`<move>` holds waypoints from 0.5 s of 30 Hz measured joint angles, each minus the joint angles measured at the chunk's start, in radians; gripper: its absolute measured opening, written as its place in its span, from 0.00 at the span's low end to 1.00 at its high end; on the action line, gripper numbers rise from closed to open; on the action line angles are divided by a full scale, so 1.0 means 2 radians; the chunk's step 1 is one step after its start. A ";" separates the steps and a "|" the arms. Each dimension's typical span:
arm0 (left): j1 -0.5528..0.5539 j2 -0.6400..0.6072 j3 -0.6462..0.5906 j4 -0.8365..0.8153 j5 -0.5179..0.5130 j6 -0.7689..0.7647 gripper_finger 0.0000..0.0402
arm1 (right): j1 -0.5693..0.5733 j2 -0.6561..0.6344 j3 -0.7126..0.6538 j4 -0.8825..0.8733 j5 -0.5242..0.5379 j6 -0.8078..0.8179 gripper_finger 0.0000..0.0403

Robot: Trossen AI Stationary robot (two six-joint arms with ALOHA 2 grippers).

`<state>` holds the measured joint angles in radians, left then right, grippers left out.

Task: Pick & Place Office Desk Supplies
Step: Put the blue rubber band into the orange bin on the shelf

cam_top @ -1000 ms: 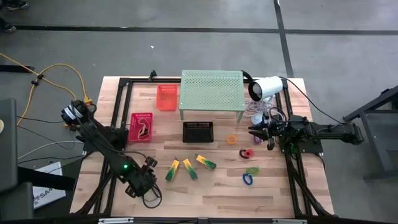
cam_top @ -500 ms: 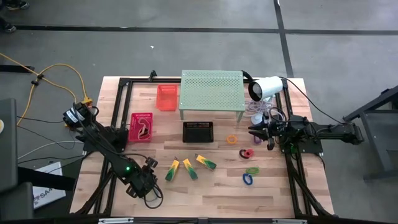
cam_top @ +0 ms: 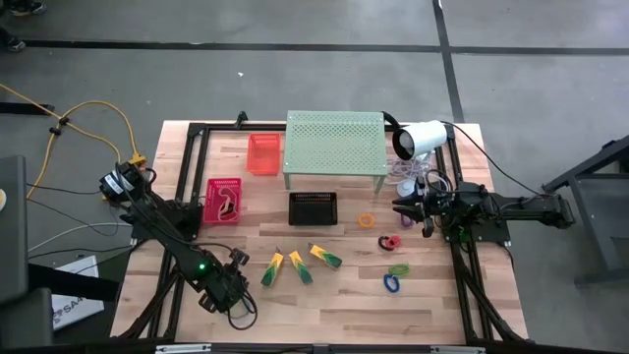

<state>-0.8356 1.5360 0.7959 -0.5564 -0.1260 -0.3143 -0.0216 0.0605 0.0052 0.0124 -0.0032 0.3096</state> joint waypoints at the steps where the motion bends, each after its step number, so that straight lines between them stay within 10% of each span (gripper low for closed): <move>1: 0.000 0.000 0.000 -0.001 0.000 0.001 0.09 | 0.000 0.000 0.000 0.000 0.000 0.000 0.22; 15: 0.000 0.000 0.000 -0.002 0.000 0.005 0.00 | 0.000 0.000 0.000 0.000 0.000 0.000 0.22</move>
<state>-0.8352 1.5360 0.7959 -0.5598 -0.1261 -0.3035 -0.0216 0.0603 0.0054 0.0127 -0.0032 0.3096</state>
